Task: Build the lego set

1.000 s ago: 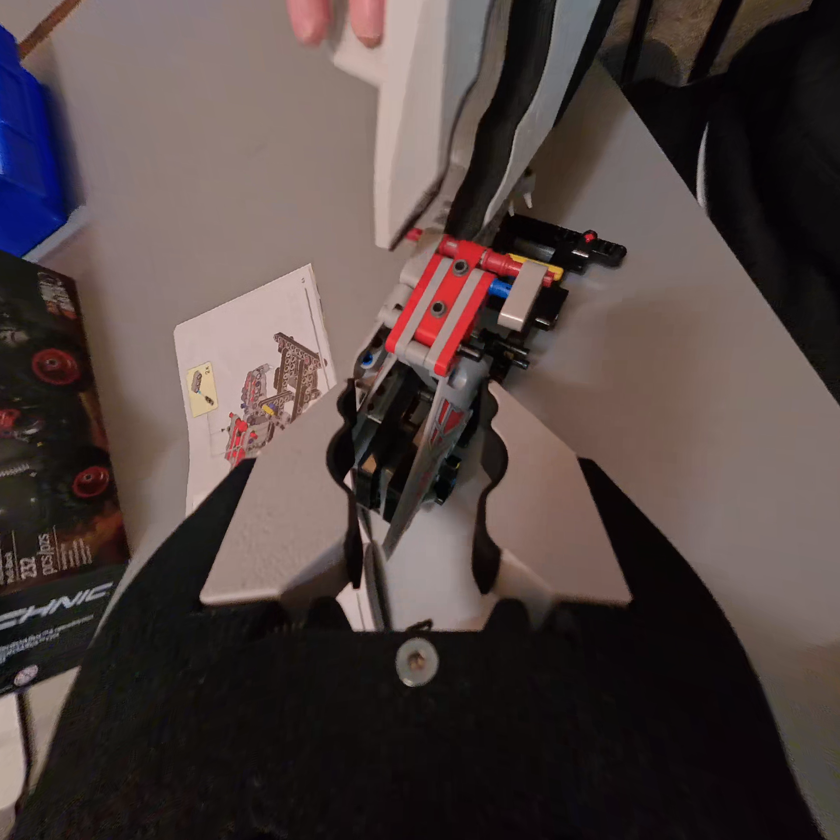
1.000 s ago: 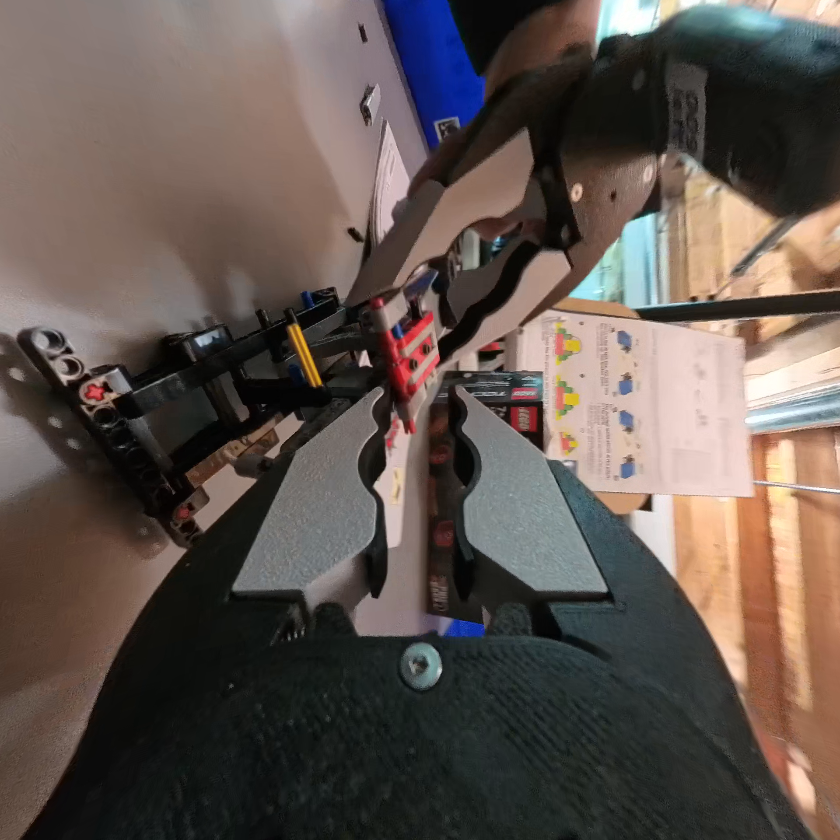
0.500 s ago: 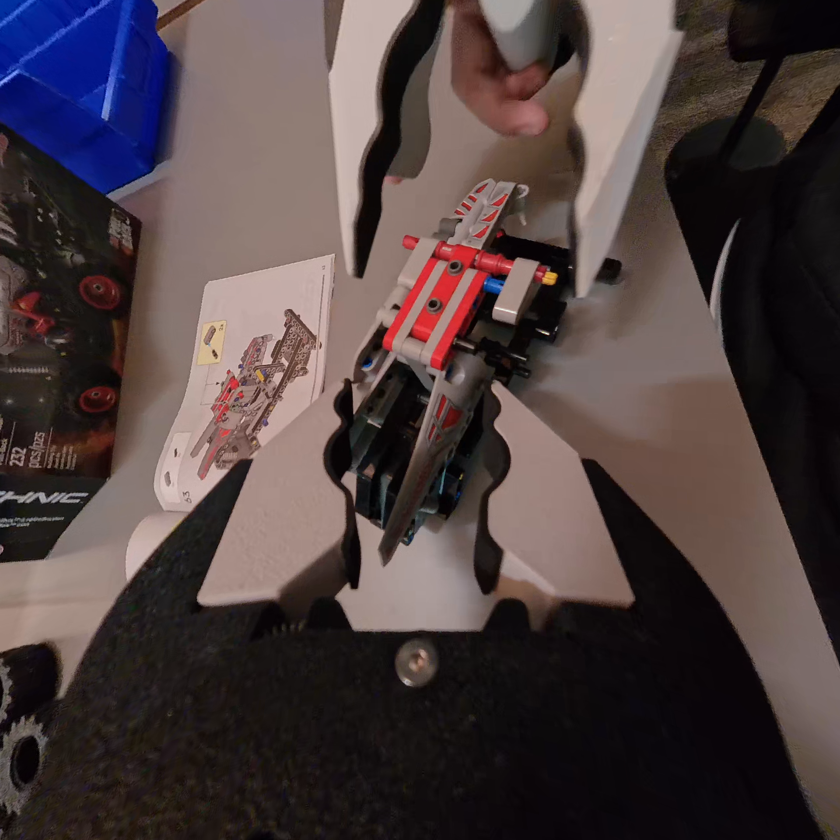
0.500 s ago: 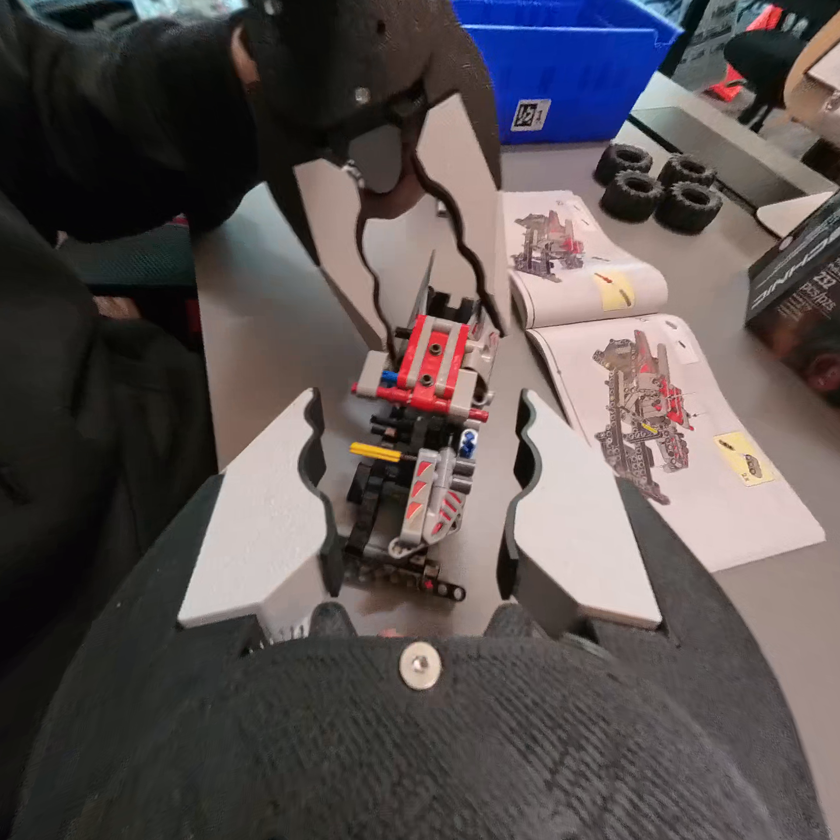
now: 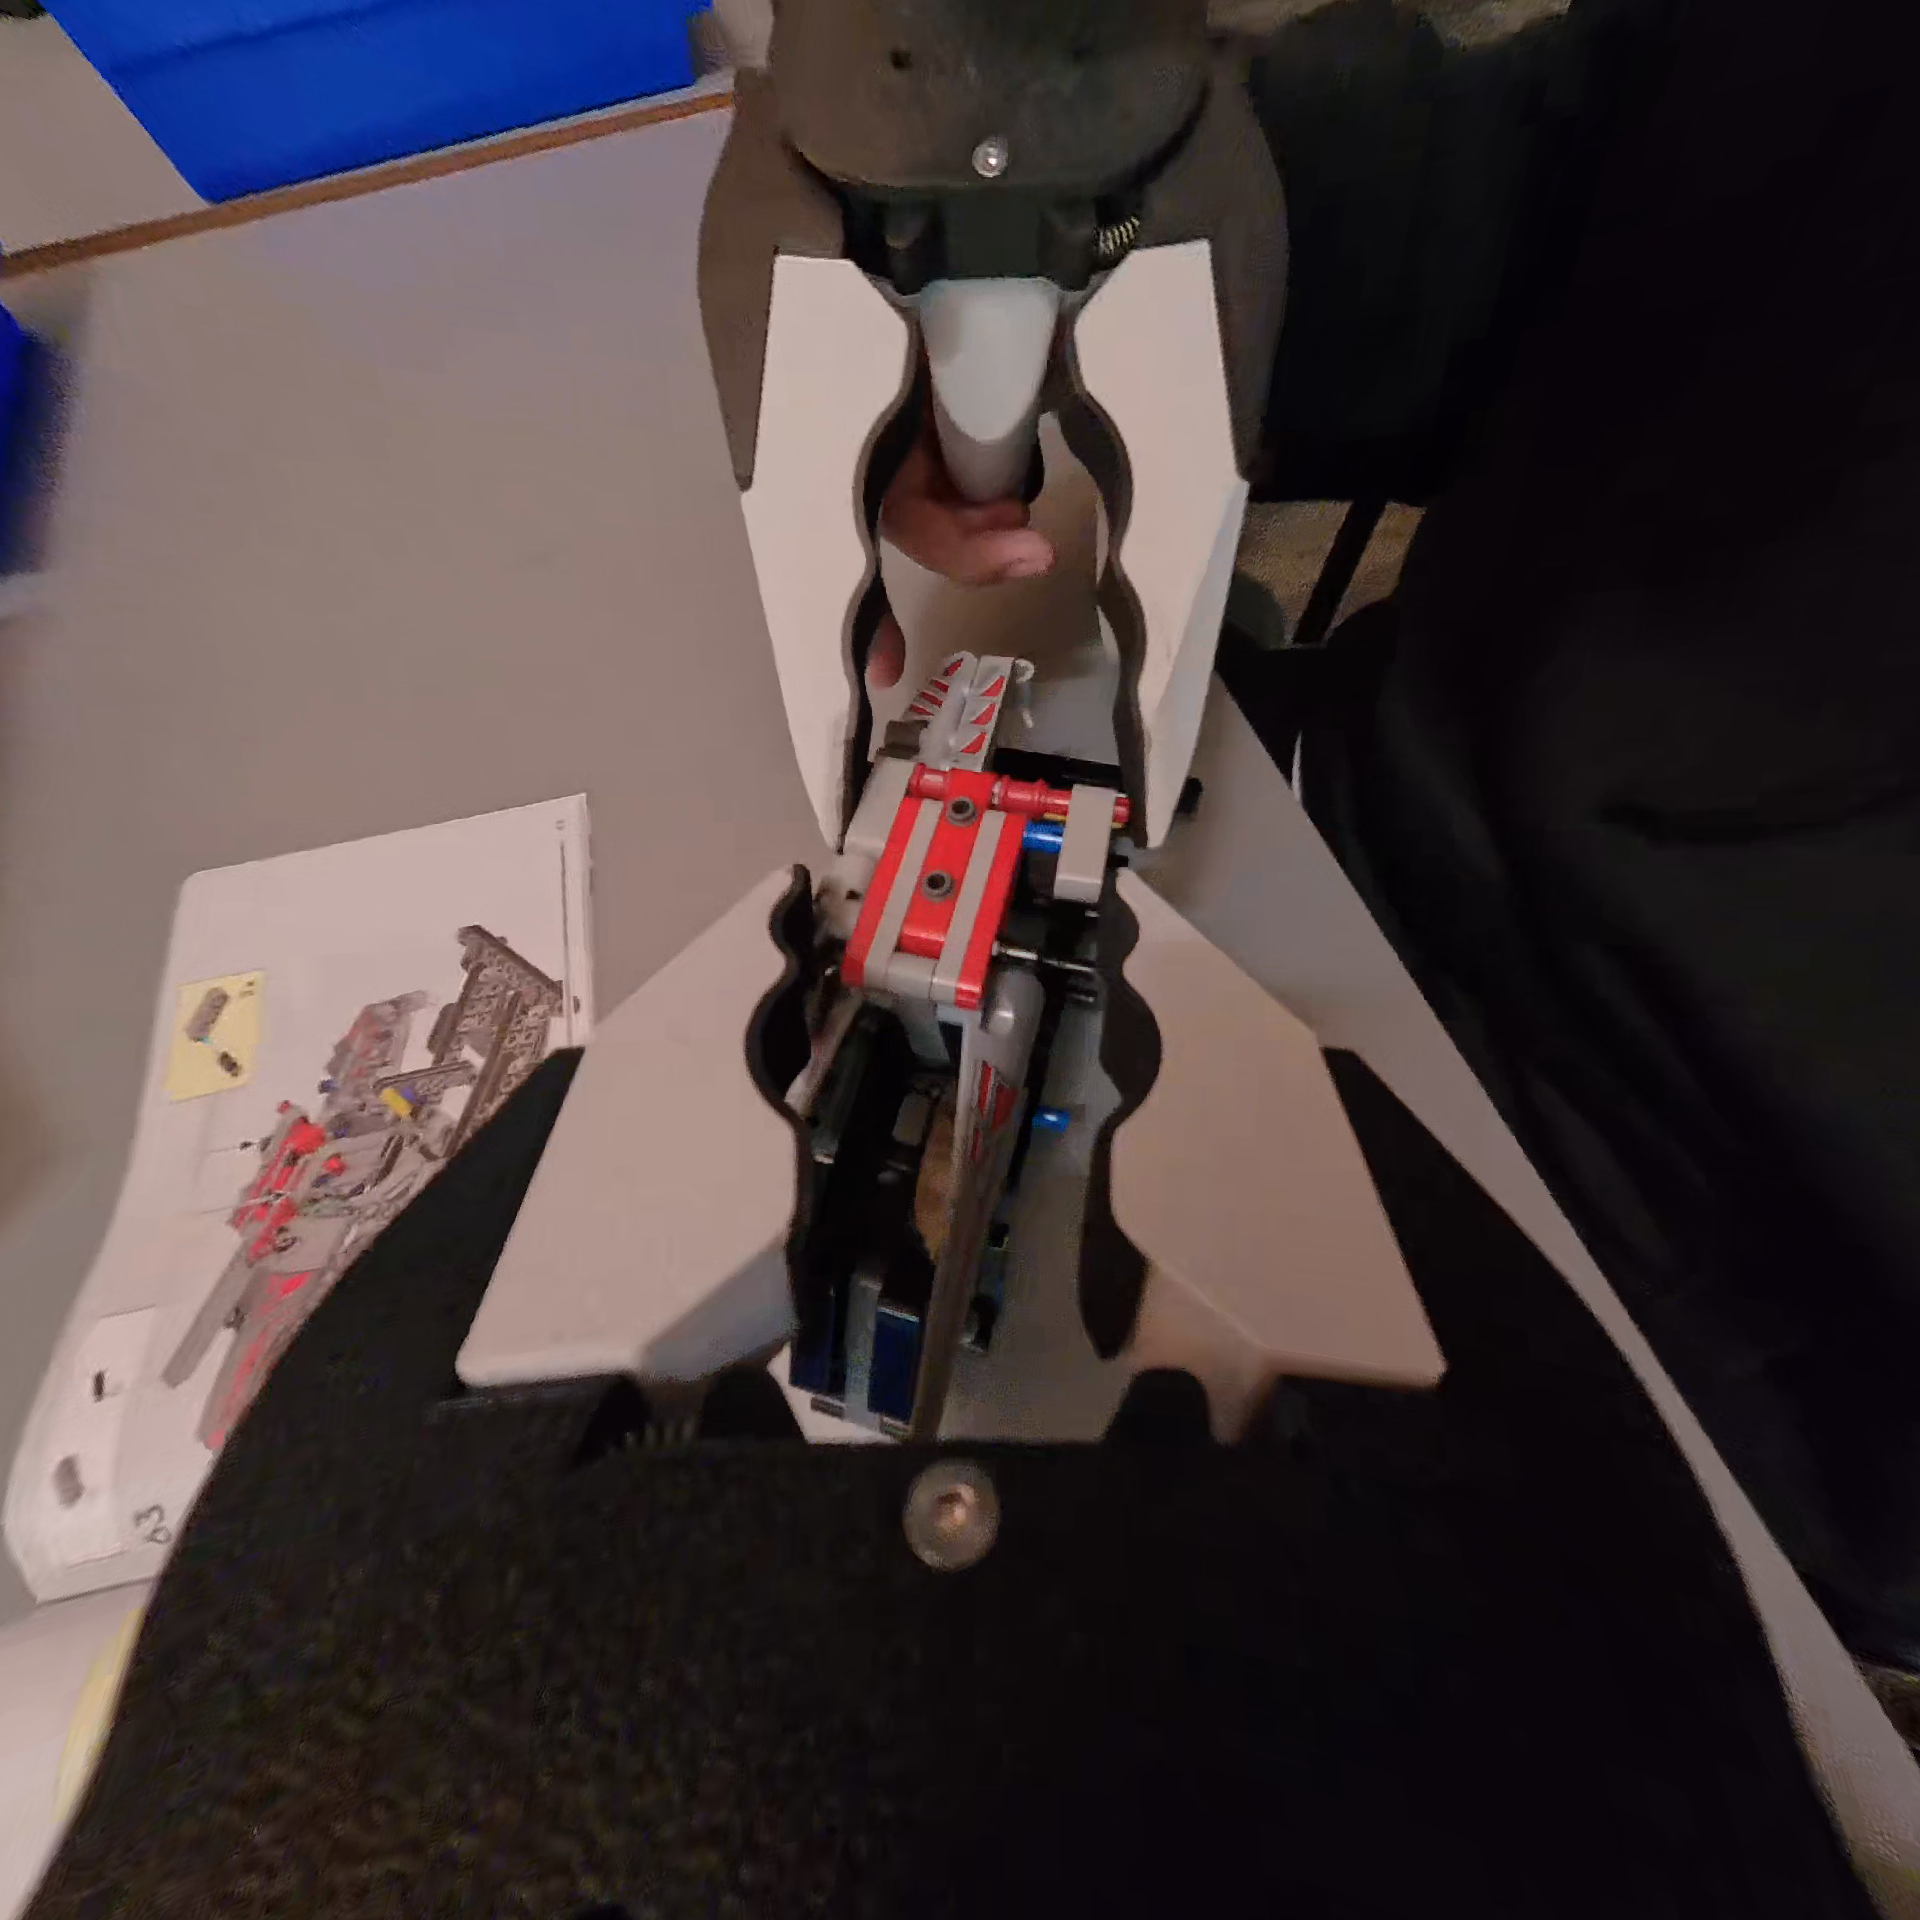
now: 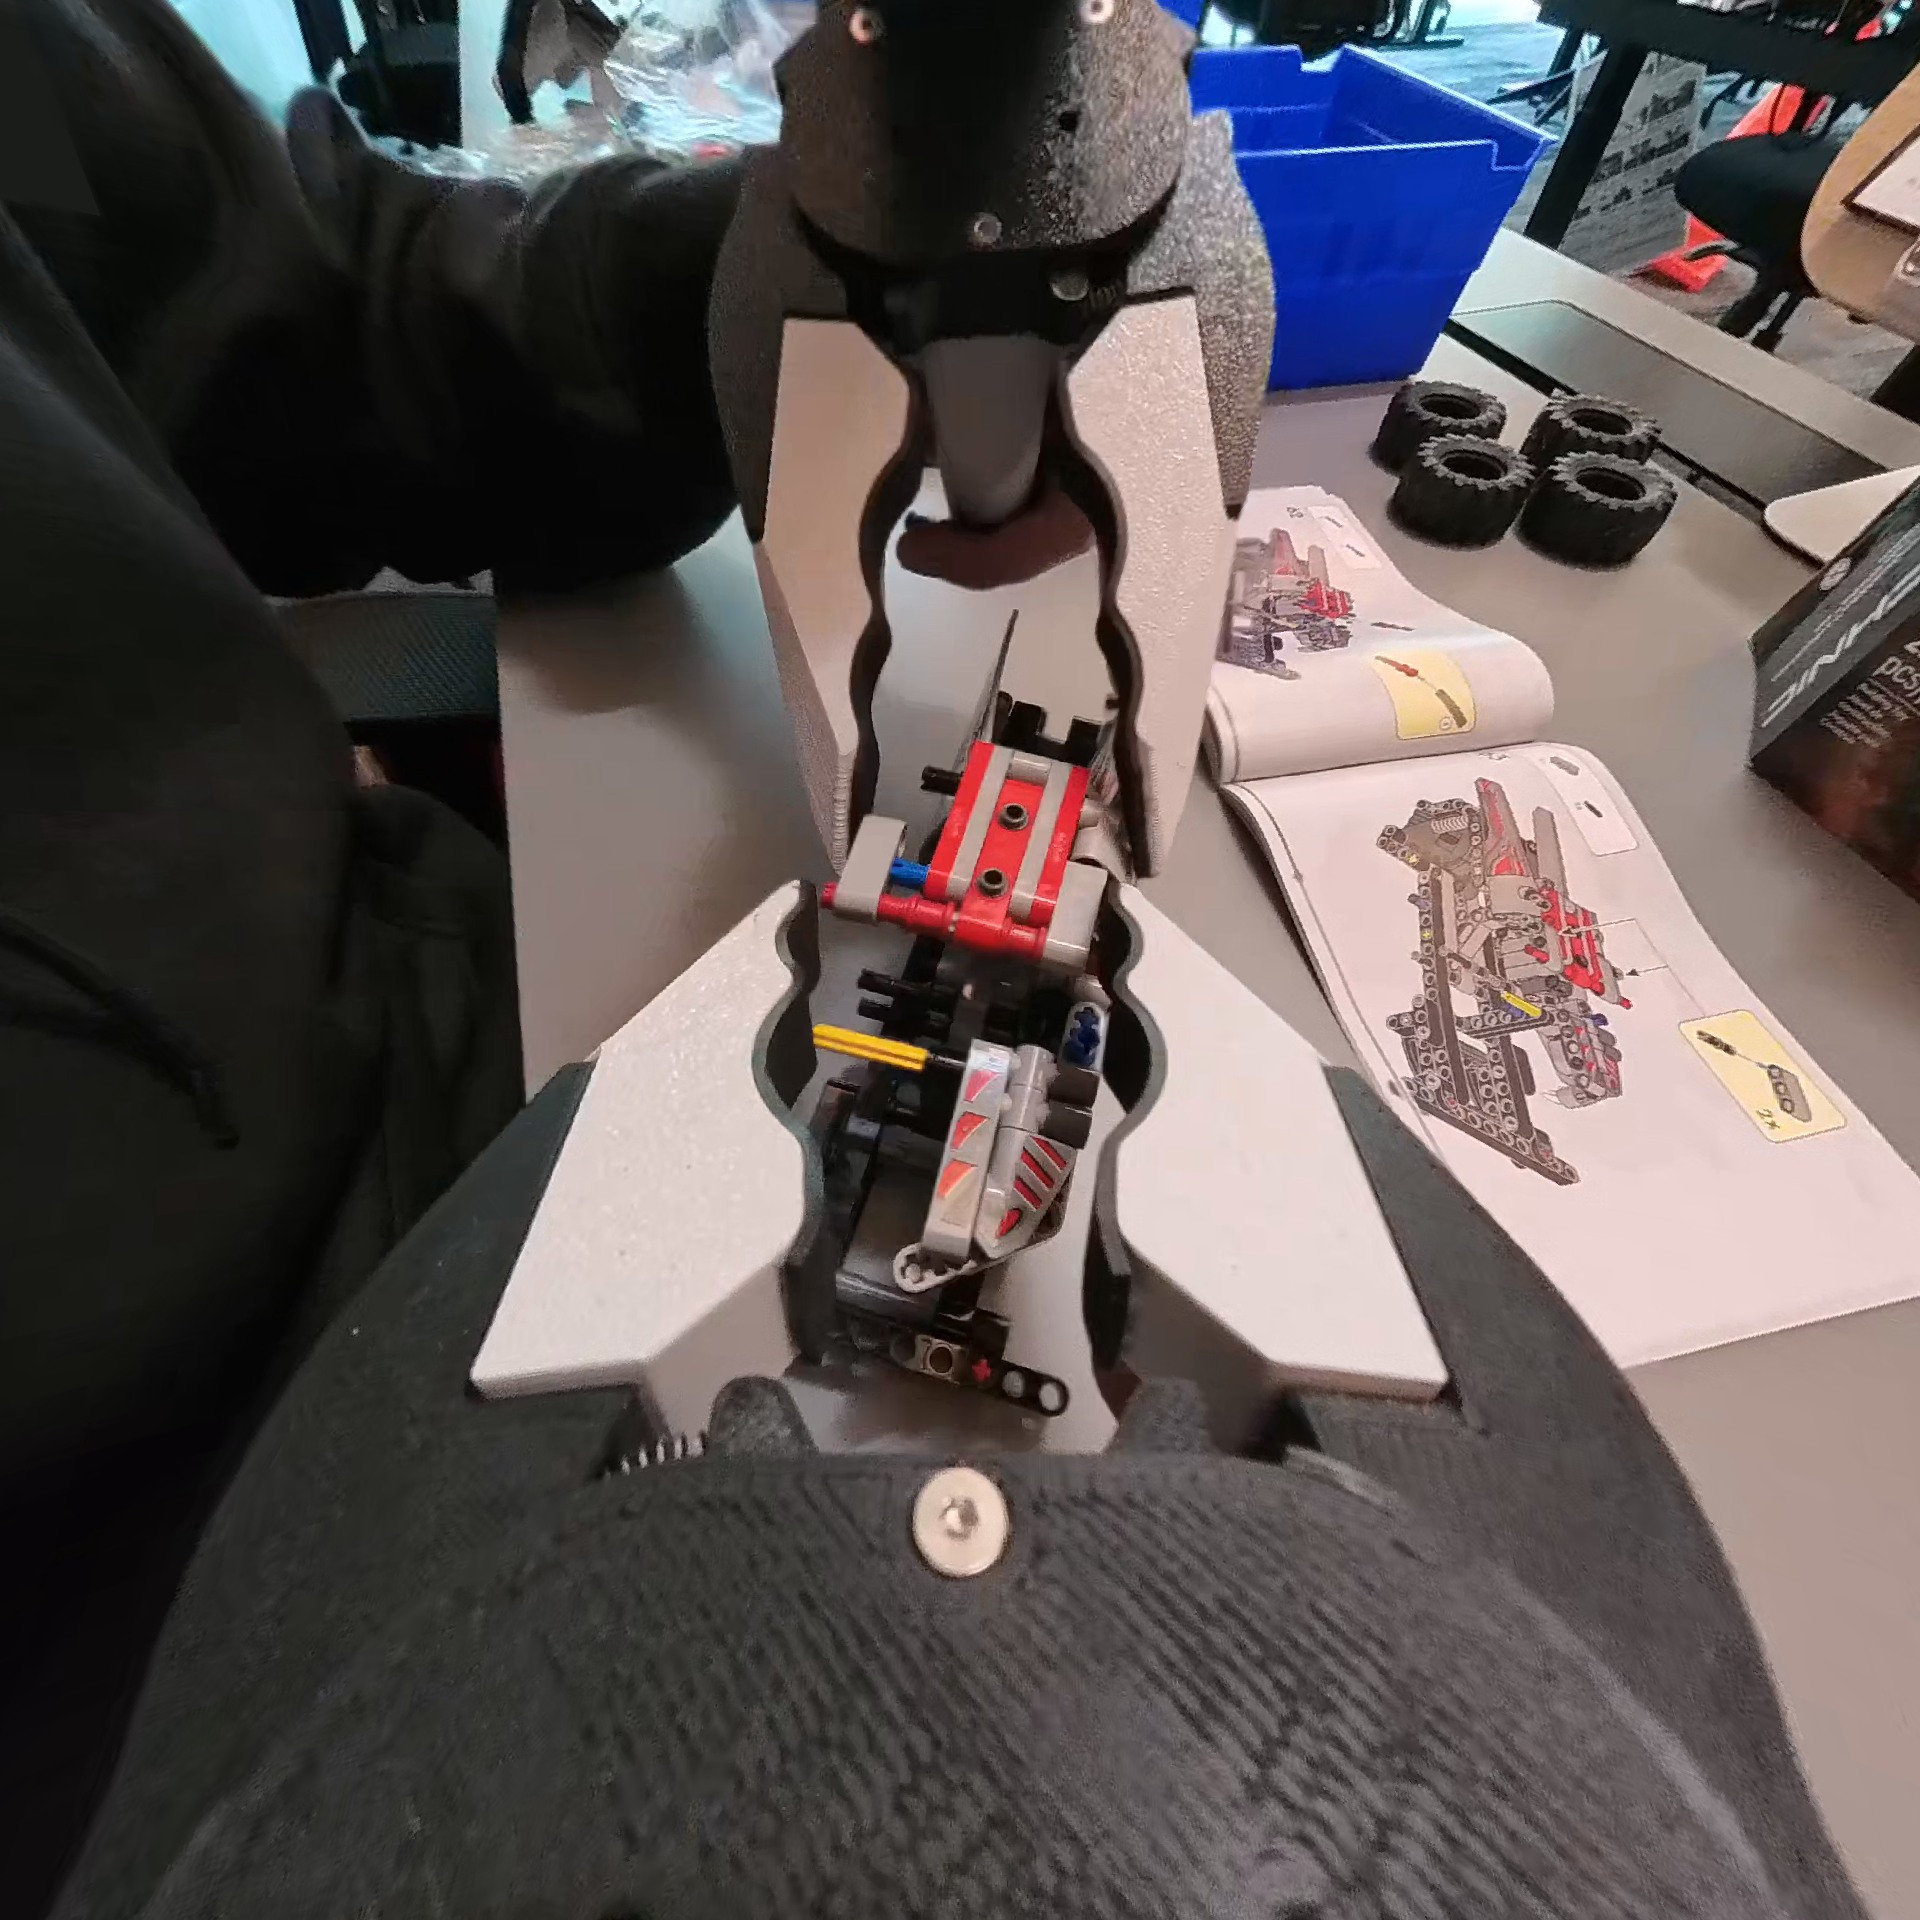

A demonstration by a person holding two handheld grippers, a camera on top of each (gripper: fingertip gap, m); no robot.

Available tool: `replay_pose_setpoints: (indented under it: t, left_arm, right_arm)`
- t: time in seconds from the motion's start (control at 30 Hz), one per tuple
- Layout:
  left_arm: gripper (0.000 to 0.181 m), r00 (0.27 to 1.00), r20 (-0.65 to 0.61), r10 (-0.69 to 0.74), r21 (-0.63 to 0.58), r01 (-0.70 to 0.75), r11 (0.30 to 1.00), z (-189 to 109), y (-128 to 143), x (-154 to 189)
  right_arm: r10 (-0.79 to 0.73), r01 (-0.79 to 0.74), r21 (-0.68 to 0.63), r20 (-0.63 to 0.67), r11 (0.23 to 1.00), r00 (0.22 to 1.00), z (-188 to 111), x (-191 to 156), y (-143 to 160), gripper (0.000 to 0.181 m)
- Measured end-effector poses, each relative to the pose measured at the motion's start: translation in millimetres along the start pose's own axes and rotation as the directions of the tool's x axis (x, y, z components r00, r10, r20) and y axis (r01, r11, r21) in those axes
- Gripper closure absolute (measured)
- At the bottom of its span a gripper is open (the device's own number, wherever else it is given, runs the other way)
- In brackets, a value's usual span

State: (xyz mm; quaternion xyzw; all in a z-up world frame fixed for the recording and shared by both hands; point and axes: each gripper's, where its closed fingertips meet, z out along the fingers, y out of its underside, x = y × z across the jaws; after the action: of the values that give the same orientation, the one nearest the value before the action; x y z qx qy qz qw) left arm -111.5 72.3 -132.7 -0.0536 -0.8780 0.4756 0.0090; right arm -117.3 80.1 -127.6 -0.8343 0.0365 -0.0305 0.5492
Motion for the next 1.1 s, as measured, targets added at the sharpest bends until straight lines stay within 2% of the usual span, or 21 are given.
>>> replay_pose_setpoints:
  t: [0.1,0.3,0.47,0.53,0.63,0.73,1.03,1.1]
  left_arm:
    - [0.129,1.0,-0.001,-0.006,-0.006,0.006,1.0,-0.2,0.5,0.2]
    - [0.13,0.992,0.029,0.123,-0.116,-0.119,0.986,0.2,3.8,2.6]
    - [0.126,0.995,0.01,0.102,-0.141,-0.099,0.985,-0.5,-0.6,2.3]
    - [0.124,0.994,-0.003,0.105,-0.14,-0.104,0.985,0.9,-3.6,3.6]
    - [0.126,0.993,-0.033,0.117,-0.154,-0.121,0.981,5.1,-6.1,4.1]
    - [0.135,0.988,-0.082,0.129,-0.193,-0.143,0.971,7.6,-6.5,5.3]
    - [0.135,0.977,-0.138,0.166,-0.325,-0.203,0.924,10.6,-6.6,2.8]
    - [0.135,0.972,-0.138,0.189,-0.343,-0.226,0.912,11.1,-6.5,3.5]
  right_arm:
    - [0.001,-0.001,0.019,-0.03,1.0,1.0,0.2,0.8,-0.3,0.127]
    - [0.016,-0.014,0.039,-0.034,0.999,0.999,0.5,-1.8,-1.2,0.129]
    - [0.045,-0.043,0.024,-0.097,0.999,0.994,-4.8,5.5,0.3,0.121]
    - [0.097,-0.095,0.036,-0.069,0.995,0.993,-6.2,0.8,-1.7,0.115]
    - [0.101,-0.099,0.038,-0.082,0.994,0.991,-7.3,-0.1,-1.8,0.123]
    - [0.092,-0.092,0.006,-0.103,0.996,0.99,-8.6,0.5,0.4,0.12]
    - [0.073,-0.098,-0.138,-0.176,0.986,0.982,-18.3,-0.4,17.0,0.111]
    - [0.072,-0.098,-0.119,-0.207,0.988,0.976,-19.7,0.9,15.5,0.111]
